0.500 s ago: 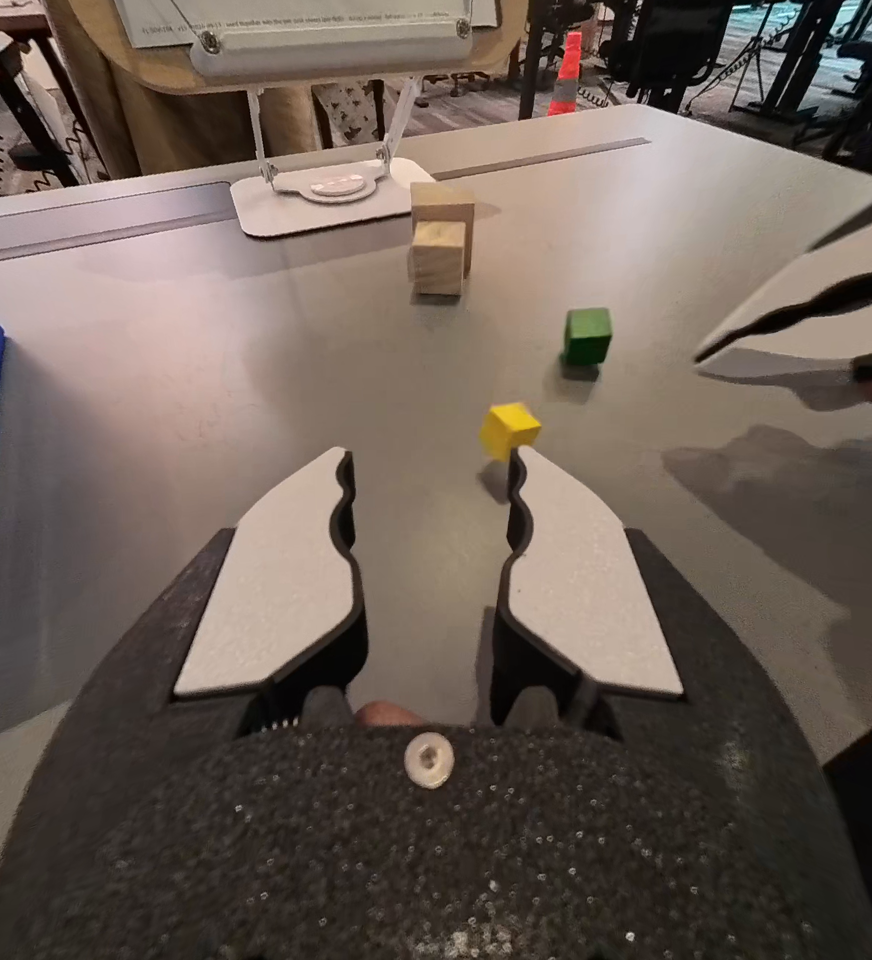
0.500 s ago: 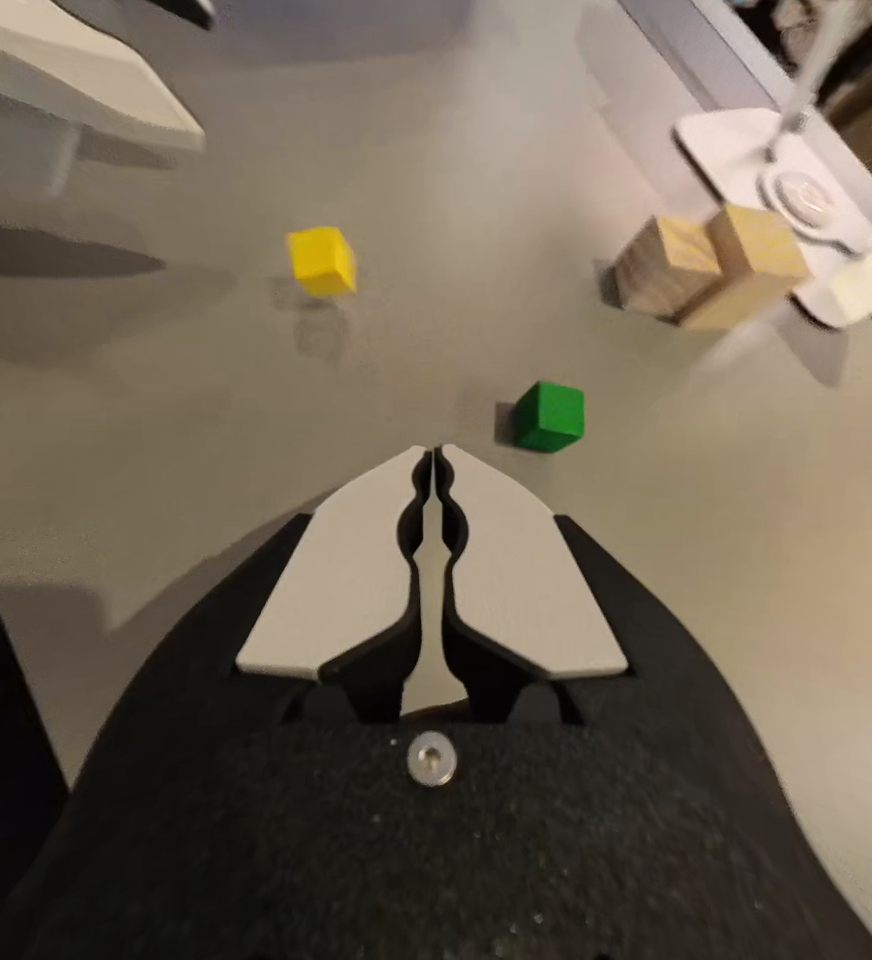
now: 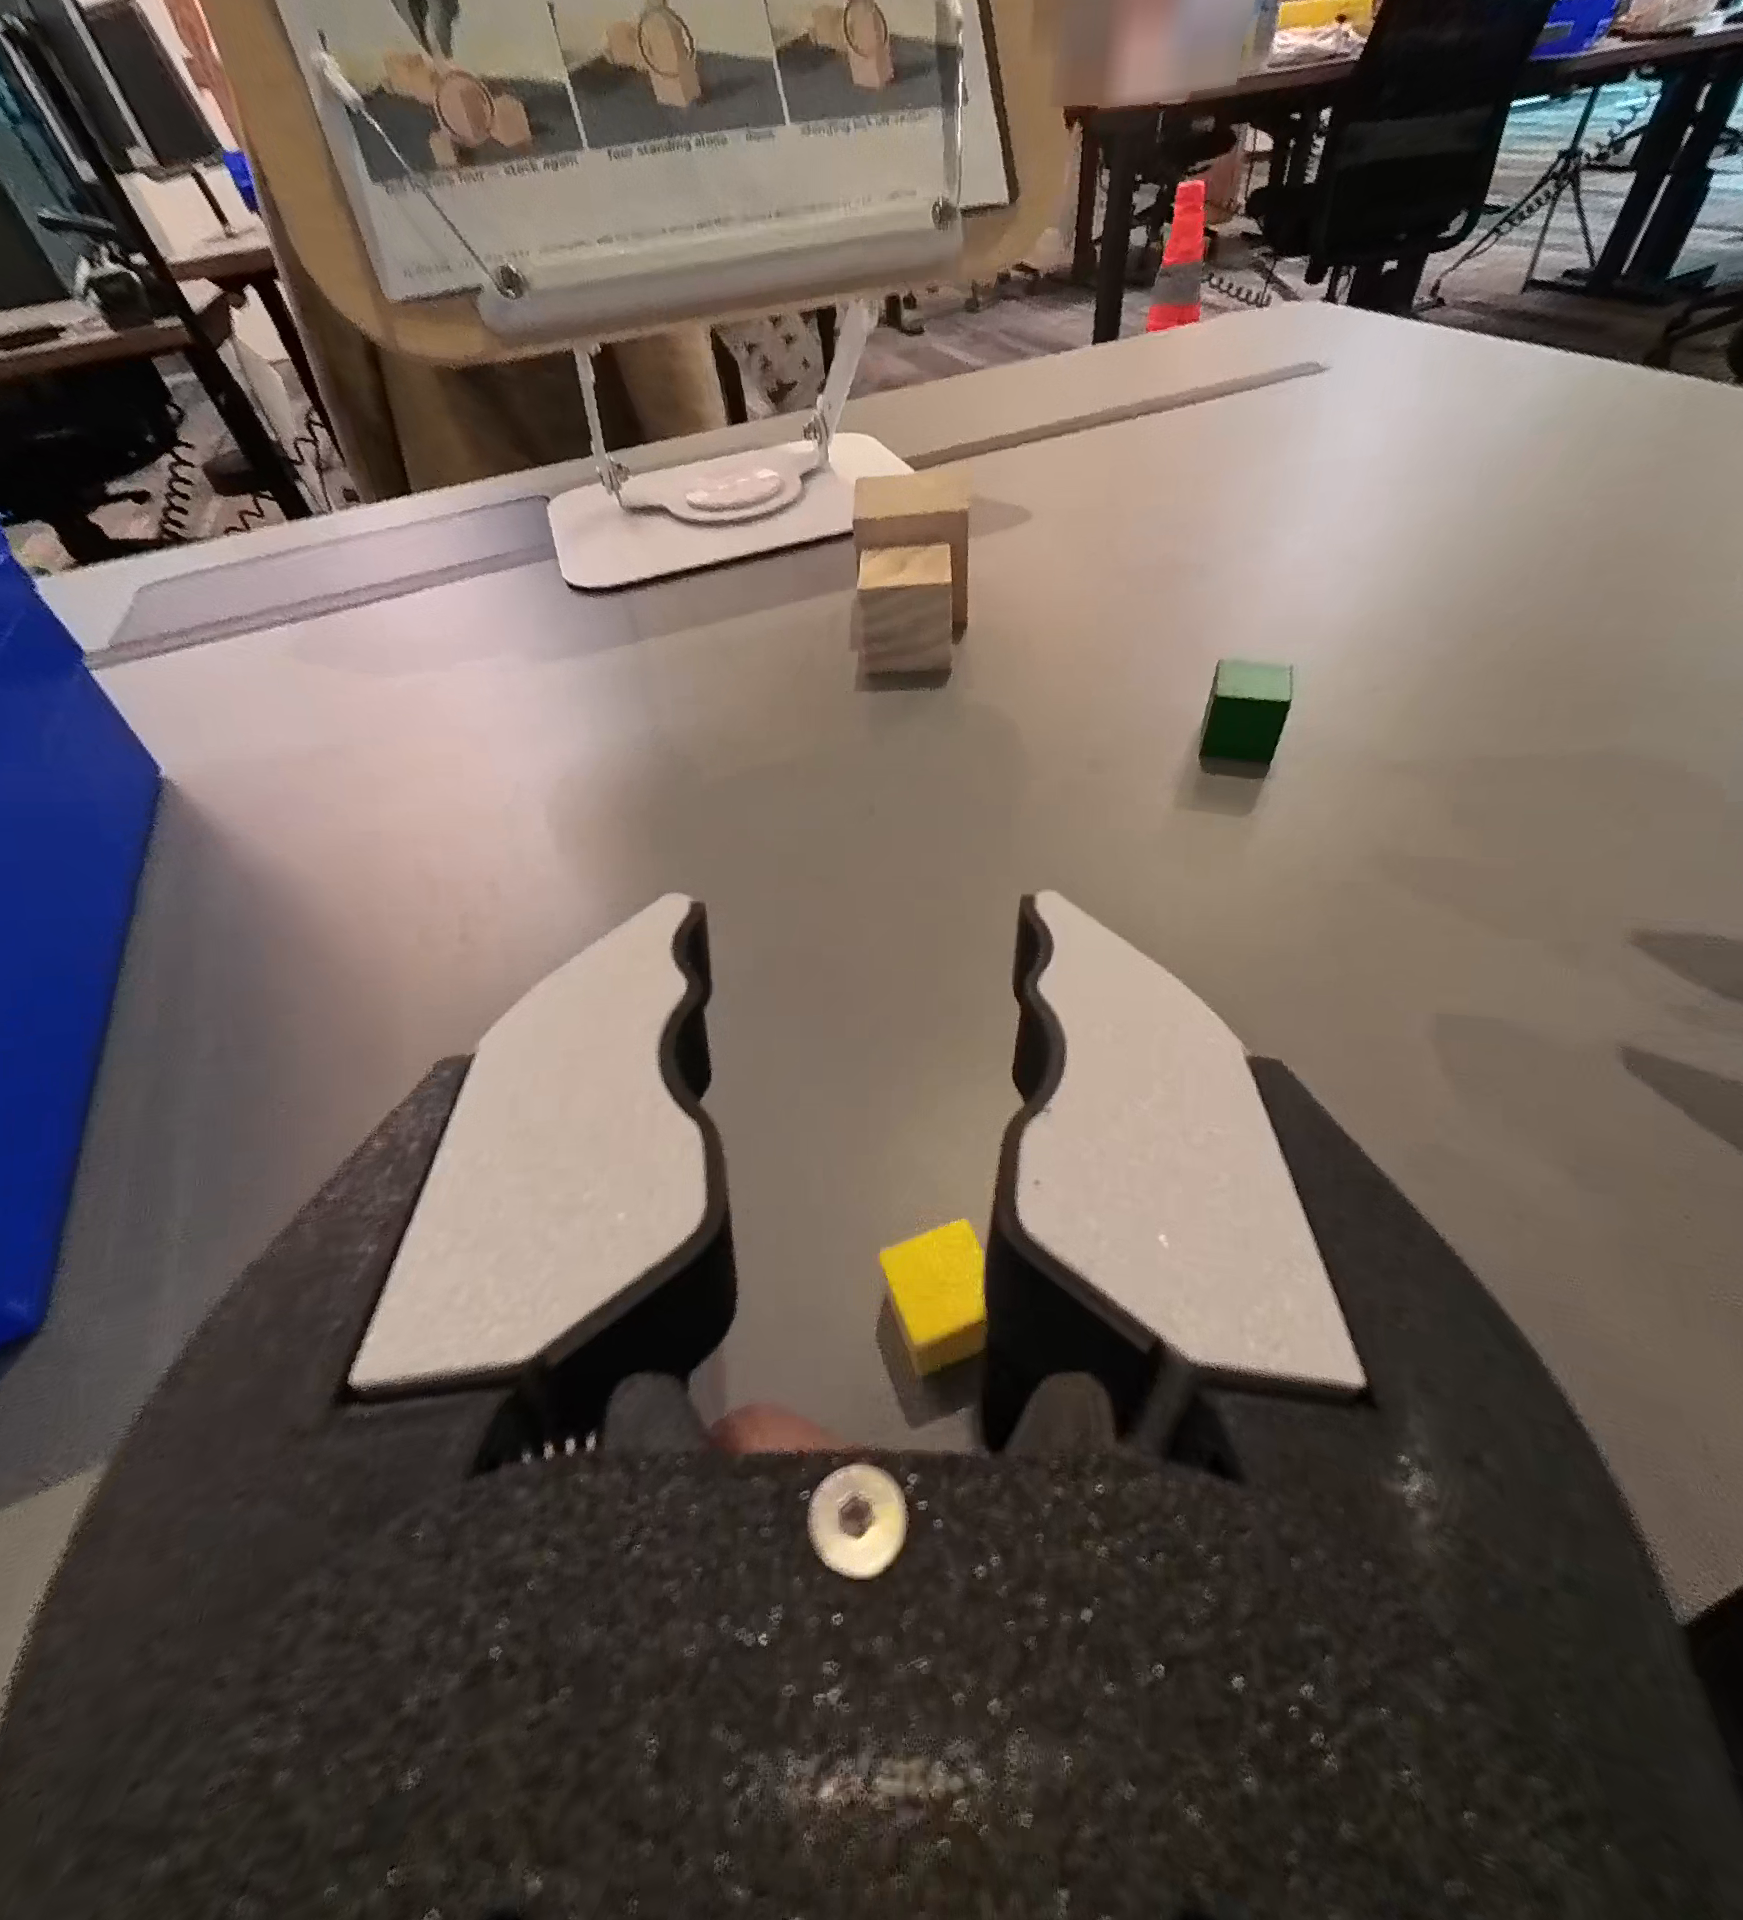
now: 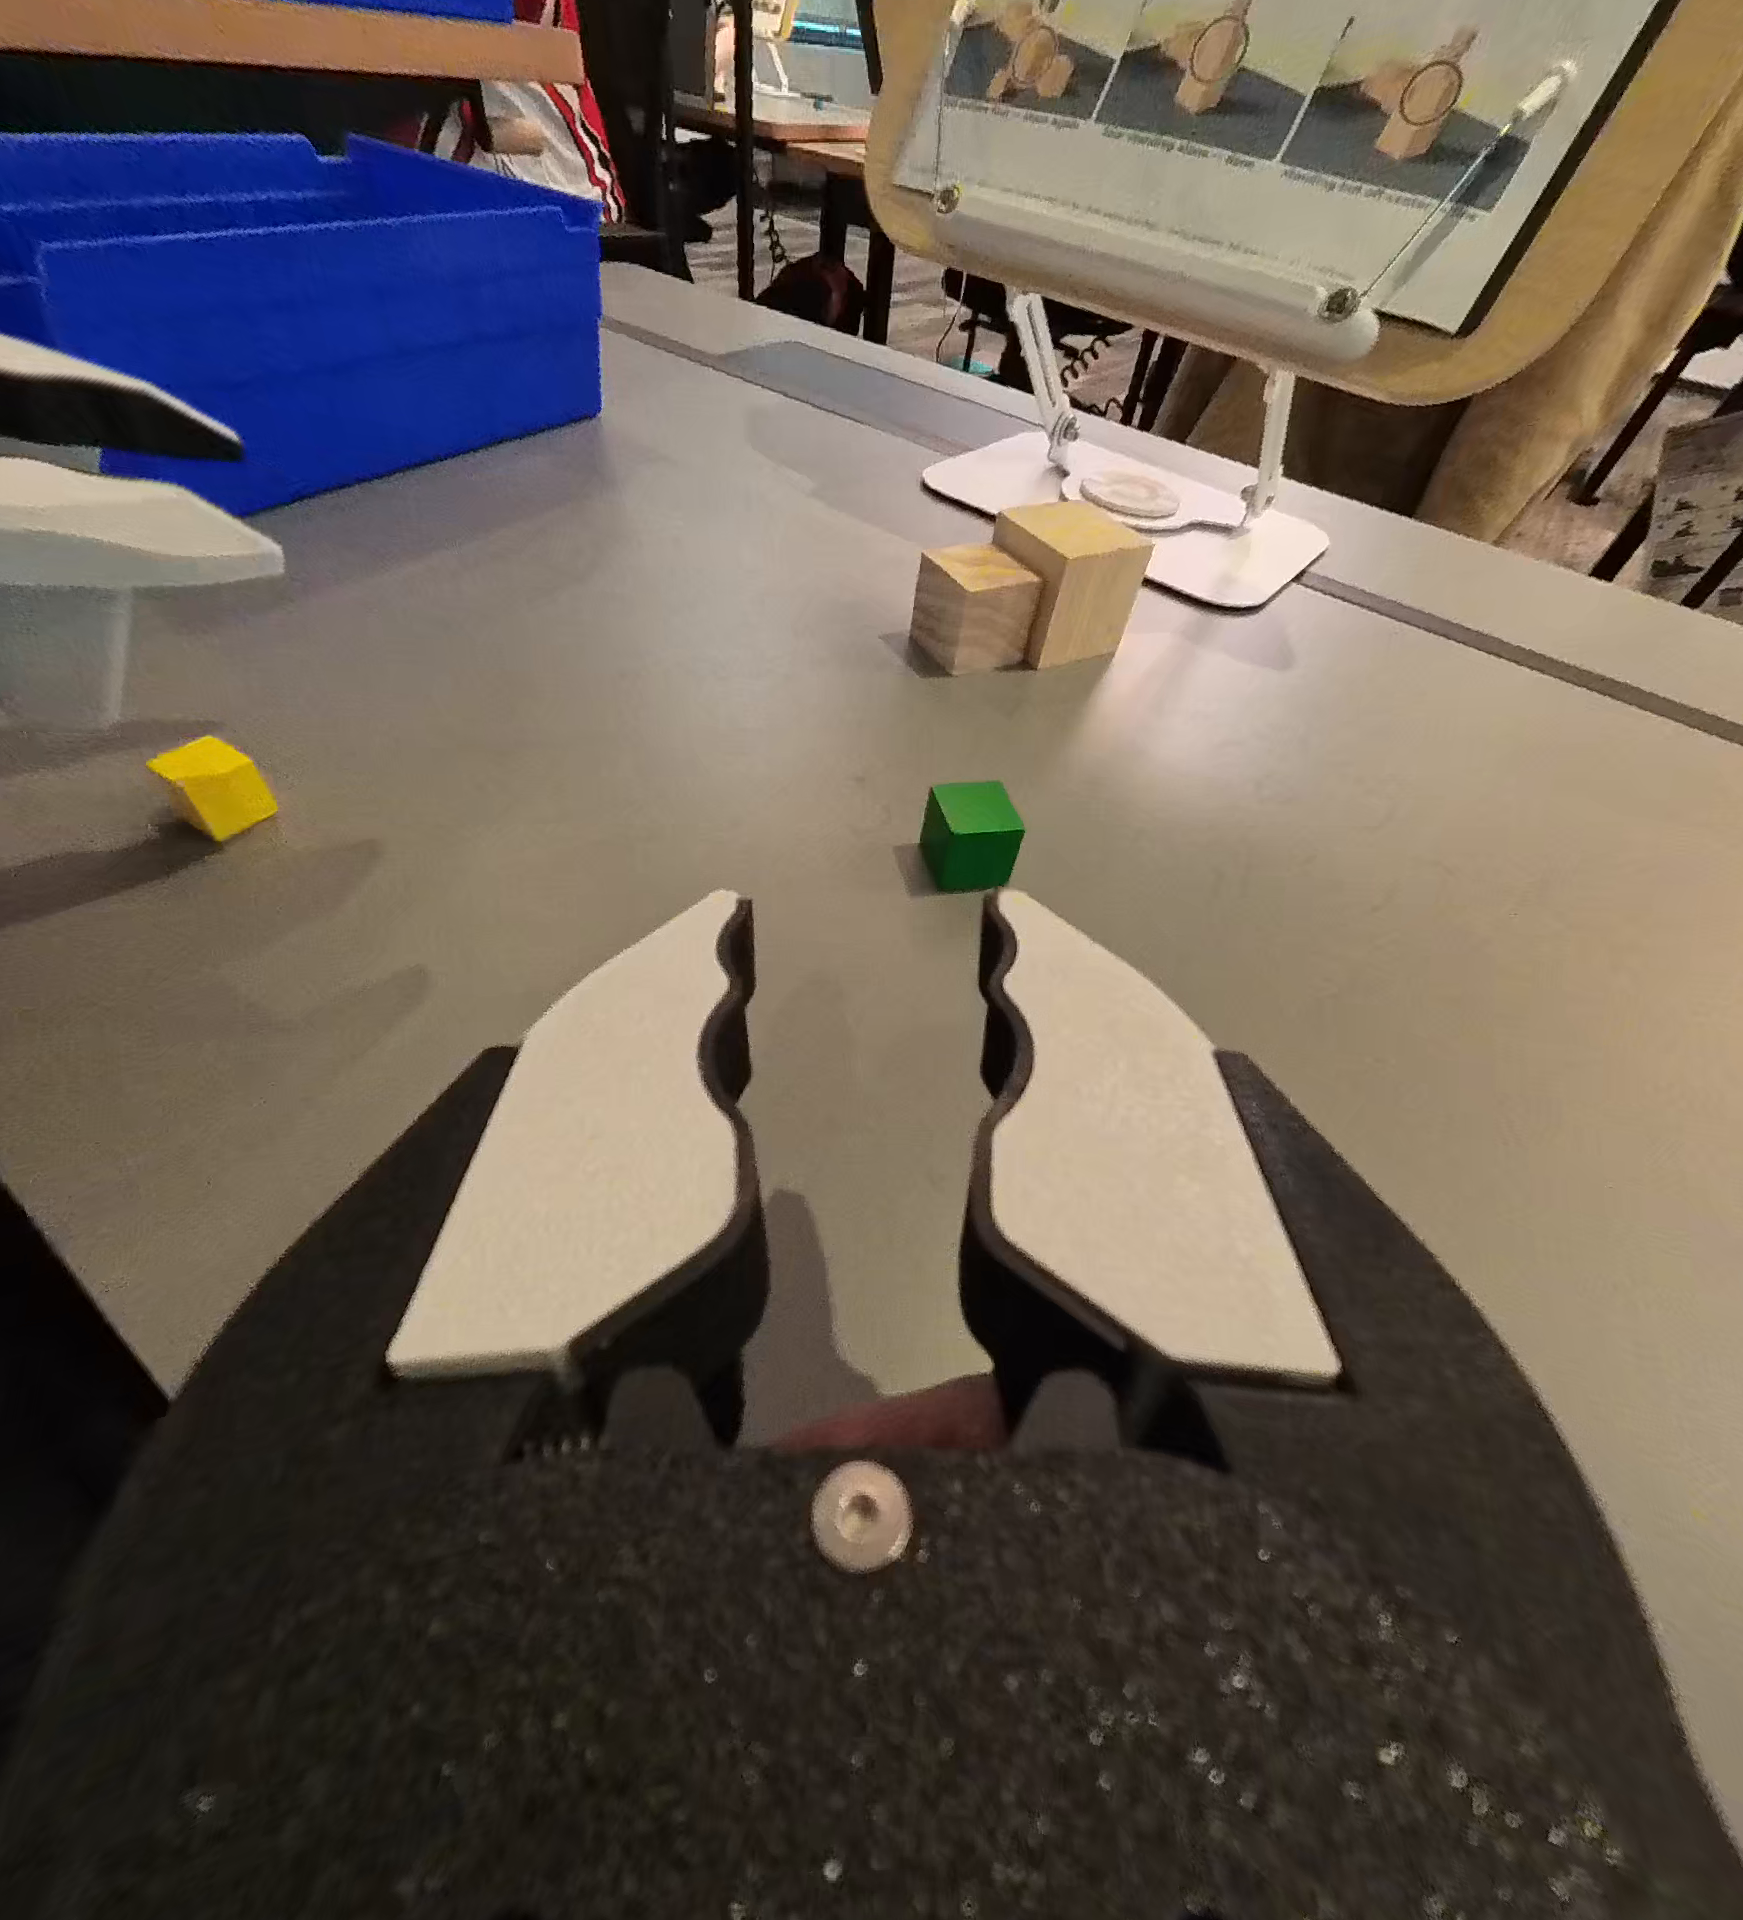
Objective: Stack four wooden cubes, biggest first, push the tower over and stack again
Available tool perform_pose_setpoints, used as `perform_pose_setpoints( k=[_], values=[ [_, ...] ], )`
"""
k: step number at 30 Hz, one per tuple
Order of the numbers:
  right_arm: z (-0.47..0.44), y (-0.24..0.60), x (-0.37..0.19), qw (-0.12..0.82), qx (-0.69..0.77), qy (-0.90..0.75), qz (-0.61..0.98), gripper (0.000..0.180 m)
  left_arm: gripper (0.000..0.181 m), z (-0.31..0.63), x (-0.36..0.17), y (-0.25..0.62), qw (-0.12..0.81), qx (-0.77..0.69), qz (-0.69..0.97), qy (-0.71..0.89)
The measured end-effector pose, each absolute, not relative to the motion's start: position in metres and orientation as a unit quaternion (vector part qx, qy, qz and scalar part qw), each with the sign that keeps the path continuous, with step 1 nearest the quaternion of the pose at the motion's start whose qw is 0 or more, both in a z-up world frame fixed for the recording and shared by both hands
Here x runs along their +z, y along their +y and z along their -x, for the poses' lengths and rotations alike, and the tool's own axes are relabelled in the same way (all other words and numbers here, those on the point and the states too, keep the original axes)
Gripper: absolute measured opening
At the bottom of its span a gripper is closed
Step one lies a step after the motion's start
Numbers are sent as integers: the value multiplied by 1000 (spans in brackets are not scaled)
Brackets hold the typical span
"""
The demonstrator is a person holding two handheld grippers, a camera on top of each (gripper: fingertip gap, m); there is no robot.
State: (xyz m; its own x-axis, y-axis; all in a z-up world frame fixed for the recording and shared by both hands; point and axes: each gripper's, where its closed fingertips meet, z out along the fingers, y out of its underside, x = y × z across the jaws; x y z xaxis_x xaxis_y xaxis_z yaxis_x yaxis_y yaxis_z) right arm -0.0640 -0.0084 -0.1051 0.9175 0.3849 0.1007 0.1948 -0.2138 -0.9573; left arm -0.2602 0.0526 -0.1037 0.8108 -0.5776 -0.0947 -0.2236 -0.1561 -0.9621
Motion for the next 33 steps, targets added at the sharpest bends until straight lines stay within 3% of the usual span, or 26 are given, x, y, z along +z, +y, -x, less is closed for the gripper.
perform_pose_setpoints(
  k=[28, 33],
  values=[
    [66, 0, -101, 582, 87, -208, 781, 37, 55, 263, -85, 48, 611, -151, 731, 262],
    [86, 70, -66, 493, 71, -318, 807, 47, 55, 262, -91, 51, 602, -156, 738, 263]
  ],
)
